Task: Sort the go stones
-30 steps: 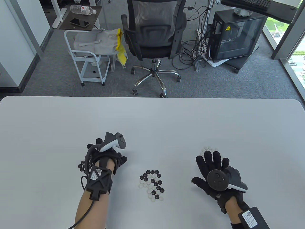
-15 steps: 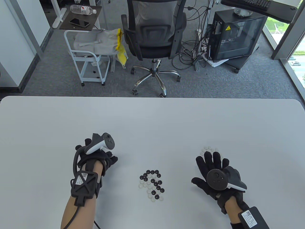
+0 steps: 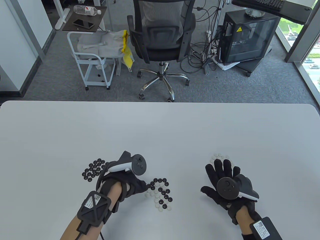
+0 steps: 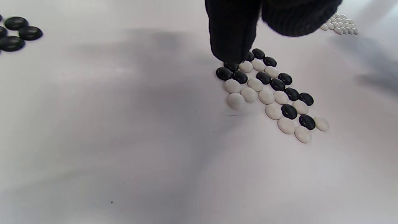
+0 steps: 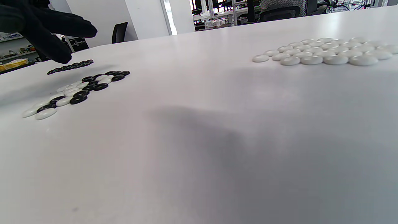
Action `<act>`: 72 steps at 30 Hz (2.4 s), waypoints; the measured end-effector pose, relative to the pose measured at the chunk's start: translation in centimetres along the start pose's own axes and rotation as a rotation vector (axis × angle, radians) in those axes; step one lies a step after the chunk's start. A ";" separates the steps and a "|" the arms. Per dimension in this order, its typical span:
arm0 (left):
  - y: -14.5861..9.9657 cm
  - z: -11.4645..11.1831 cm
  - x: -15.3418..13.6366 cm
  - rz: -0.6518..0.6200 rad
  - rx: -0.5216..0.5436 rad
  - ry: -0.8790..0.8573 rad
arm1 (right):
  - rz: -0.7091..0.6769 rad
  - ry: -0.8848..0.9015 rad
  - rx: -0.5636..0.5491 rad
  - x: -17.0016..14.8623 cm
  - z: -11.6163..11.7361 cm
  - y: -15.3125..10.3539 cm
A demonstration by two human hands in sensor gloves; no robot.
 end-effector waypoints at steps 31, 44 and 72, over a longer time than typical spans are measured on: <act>-6.5 -2.9 -15.0 0.435 0.063 -0.241 | 0.014 0.016 0.016 -0.2 0.0 -0.1; -8.1 -2.5 -15.9 0.433 0.119 -0.281 | 0.019 0.022 0.023 -0.2 0.0 0.0; 3.8 -1.1 1.0 -0.003 0.001 -0.012 | 0.013 0.000 0.019 0.0 0.1 0.0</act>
Point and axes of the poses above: the tracker on the back of each hand, its own x axis roughly to the thumb side, its own y axis roughly from the wrist to the fingertips, z = x × y, the point moved 3 cm from there along y, roughly from the wrist to the fingertips, and after that the axes turned 9 degrees about -z, right-handed, at the moved point
